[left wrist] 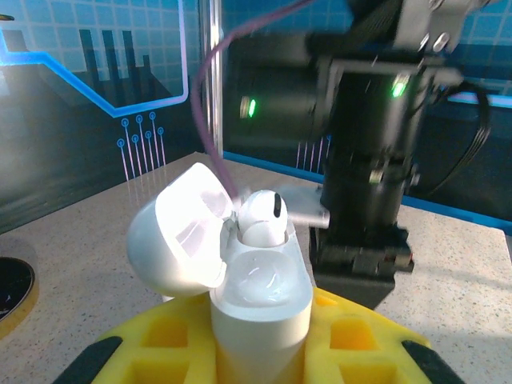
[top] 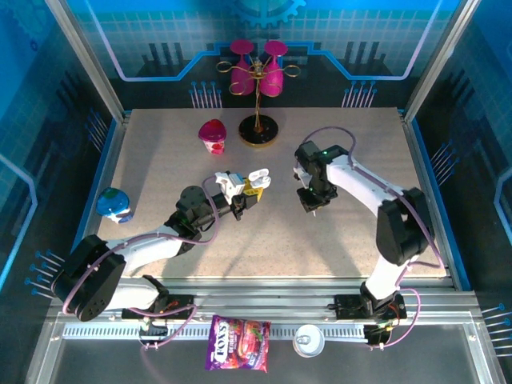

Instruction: Insert wireless bluetooth earbuds into charging case

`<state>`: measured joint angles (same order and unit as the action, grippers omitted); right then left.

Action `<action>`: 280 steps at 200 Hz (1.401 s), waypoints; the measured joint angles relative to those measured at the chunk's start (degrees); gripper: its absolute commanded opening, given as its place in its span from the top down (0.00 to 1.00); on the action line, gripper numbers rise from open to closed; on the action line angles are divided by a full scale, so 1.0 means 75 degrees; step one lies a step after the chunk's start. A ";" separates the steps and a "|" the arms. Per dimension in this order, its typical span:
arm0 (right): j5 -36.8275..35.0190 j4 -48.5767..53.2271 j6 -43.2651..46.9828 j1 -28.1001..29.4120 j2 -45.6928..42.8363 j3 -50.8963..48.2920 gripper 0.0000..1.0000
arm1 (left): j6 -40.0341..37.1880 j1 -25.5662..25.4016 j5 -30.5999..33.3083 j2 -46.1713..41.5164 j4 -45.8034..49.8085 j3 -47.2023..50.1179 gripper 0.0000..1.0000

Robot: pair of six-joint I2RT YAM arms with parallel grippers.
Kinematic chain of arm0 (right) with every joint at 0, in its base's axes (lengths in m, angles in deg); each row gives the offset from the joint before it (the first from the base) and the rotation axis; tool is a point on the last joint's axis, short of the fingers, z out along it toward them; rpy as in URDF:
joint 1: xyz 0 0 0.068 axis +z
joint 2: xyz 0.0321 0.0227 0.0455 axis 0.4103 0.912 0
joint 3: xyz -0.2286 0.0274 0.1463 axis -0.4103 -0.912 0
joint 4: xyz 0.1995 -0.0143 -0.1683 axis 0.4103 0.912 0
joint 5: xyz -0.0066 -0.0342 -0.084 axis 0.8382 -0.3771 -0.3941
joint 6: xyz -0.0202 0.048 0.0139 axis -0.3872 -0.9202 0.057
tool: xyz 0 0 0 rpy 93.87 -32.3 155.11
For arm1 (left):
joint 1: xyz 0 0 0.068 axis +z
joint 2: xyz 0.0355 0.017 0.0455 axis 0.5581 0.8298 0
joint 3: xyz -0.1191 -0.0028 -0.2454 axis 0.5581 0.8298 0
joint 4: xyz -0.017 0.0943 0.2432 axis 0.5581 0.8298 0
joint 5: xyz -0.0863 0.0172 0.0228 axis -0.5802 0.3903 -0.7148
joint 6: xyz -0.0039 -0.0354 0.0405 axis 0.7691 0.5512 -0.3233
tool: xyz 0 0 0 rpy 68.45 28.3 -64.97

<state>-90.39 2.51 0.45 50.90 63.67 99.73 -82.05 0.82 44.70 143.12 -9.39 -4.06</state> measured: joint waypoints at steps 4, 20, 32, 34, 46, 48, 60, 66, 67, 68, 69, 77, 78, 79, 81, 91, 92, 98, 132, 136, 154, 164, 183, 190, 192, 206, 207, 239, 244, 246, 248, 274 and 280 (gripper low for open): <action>0.0058 -0.0055 0.0000 0.0000 -0.0125 0.0009 0.80 | 0.0000 0.0000 -0.0012 0.0012 0.0003 0.0000 0.92; 0.0420 -0.0382 0.0003 0.0000 -0.0729 0.0052 0.80 | 0.0023 0.0000 -0.0020 0.0061 0.0003 0.0000 0.92; 0.0755 -0.0644 0.0020 0.0000 -0.1174 0.0064 0.79 | 0.0055 0.0000 -0.0020 0.0099 0.0000 -0.0003 0.92; 0.0810 -0.0682 0.0017 -0.0003 -0.1236 0.0064 0.79 | 0.0055 0.0000 -0.0020 0.0105 0.0003 -0.0003 0.92; 0.1224 -0.0918 0.0020 -0.0003 -0.1606 0.0070 0.79 | 0.0090 0.0000 -0.0032 0.0149 0.0003 -0.0023 0.92; 0.1282 -0.0953 0.0020 -0.0003 -0.1652 0.0073 0.79 | 0.0099 0.0000 -0.0035 0.0154 0.0003 -0.0029 0.92; 0.1690 -0.1145 0.0017 -0.0003 -0.1891 0.0093 0.79 | 0.0152 0.0000 -0.0050 0.0198 -0.0009 -0.0044 0.92; 0.1874 -0.1230 0.0015 0.0000 -0.1979 0.0093 0.80 | 0.0181 0.0000 -0.0067 0.0213 -0.0015 -0.0044 0.93; 0.1894 -0.1241 0.0012 0.0000 -0.1990 0.0093 0.80 | 0.0187 0.0000 -0.0076 0.0219 -0.0020 -0.0044 0.93; 0.1947 -0.1271 0.0009 0.0000 -0.2014 0.0093 0.80 | 0.0192 0.0000 -0.0076 0.0224 -0.0023 -0.0044 0.93; 0.1967 -0.1279 0.0006 0.0000 -0.2025 0.0093 0.80 | 0.0198 0.0000 -0.0079 0.0230 -0.0029 -0.0044 0.93; 0.2171 -0.1396 -0.0017 0.0000 -0.2119 0.0093 0.80 | 0.0207 0.0000 -0.0099 0.0280 -0.0079 -0.0044 0.93; 0.2197 -0.1411 -0.0020 0.0000 -0.2127 0.0093 0.80 | 0.0210 0.0000 -0.0102 0.0283 -0.0087 -0.0044 0.93; 0.2218 -0.1425 -0.0026 0.0000 -0.2139 0.0093 0.80 | 0.0213 0.0000 -0.0105 0.0289 -0.0093 -0.0044 0.93; 0.2282 -0.1457 -0.0038 0.0000 -0.2162 0.0093 0.80 | 0.0224 0.0000 -0.0111 0.0303 -0.0114 -0.0044 0.93; 0.2521 -0.1632 -0.0047 0.0015 -0.2273 0.0093 0.81 | 0.0265 -0.0003 -0.0157 0.0370 -0.0154 -0.0050 0.93; 0.2541 -0.1638 -0.0050 0.0017 -0.2282 0.0093 0.81 | 0.0277 -0.0003 -0.0163 0.0382 -0.0166 -0.0050 0.93; 0.2658 -0.1754 -0.0064 0.0044 -0.2358 0.0093 0.81 | 0.0332 -0.0003 -0.0184 0.0423 -0.0178 -0.0058 0.93; 0.2970 -0.2710 -0.0128 0.0425 -0.2946 -0.0111 0.81 | 0.0399 -0.0009 -0.0309 0.0557 -0.0172 -0.0178 0.94; 0.2993 -0.2844 -0.0131 0.0475 -0.3040 -0.0184 0.81 | 0.0399 -0.0009 -0.0338 0.0557 -0.0172 -0.0204 0.94; 0.3223 -0.3418 -0.0216 0.0647 -0.3421 -0.0449 0.81 | 0.0405 -0.0009 -0.0431 0.0560 -0.0175 -0.0309 0.94; 0.3314 -0.3681 -0.0230 0.0697 -0.3518 -0.0484 0.81 | 0.0428 -0.0009 -0.0495 0.0557 -0.0178 -0.0347 0.94; 0.3389 -0.4057 -0.0213 0.0799 -0.3506 -0.0484 0.81 | 0.0525 -0.0009 -0.0618 0.0560 -0.0169 -0.0382 0.94; 0.3389 -0.4141 -0.0178 0.0860 -0.3480 -0.0484 0.81 | 0.0554 -0.0009 -0.0664 0.0557 -0.0169 -0.0391 0.93; 0.3386 -0.4164 -0.0172 0.0883 -0.3468 -0.0484 0.82 | 0.0577 -0.0009 -0.0679 0.0557 -0.0175 -0.0393 0.94; 0.3346 -0.4261 -0.0058 0.1017 -0.3395 -0.0484 0.82 | 0.0606 -0.0009 -0.0790 0.0557 -0.0169 -0.0411 0.94; 0.3340 -0.4264 -0.0055 0.1032 -0.3386 -0.0484 0.82 | 0.0609 -0.0009 -0.0793 0.0557 -0.0169 -0.0411 0.94; 0.3191 -0.4363 0.0195 0.1250 -0.3107 -0.0463 0.82 | 0.0746 -0.0017 -0.0988 0.0557 -0.0169 -0.0420 0.95; 0.3188 -0.4366 0.0227 0.1259 -0.3054 -0.0452 0.82 | 0.0772 -0.0017 -0.1017 0.0557 -0.0169 -0.0420 0.95; 0.3188 -0.4371 0.0236 0.1268 -0.3031 -0.0452 0.82 | 0.0781 -0.0017 -0.1023 0.0557 -0.0169 -0.0420 0.96; 0.3185 -0.4374 0.0242 0.1274 -0.3019 -0.0452 0.82 | 0.0781 -0.0017 -0.1023 0.0557 -0.0169 -0.0420 0.96; 0.3121 -0.4401 0.0367 0.1306 -0.2833 -0.0452 0.82 | 0.0831 -0.0023 -0.1107 0.0551 -0.0172 -0.0420 0.97; 0.3098 -0.4418 0.0396 0.1306 -0.2812 -0.0452 0.82 | 0.0854 -0.0023 -0.1128 0.0542 -0.0172 -0.0420 0.97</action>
<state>-67.16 -30.62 3.42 60.69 42.58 96.34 -75.64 0.65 36.24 147.19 -10.68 -7.21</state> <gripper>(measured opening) 0.183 0.206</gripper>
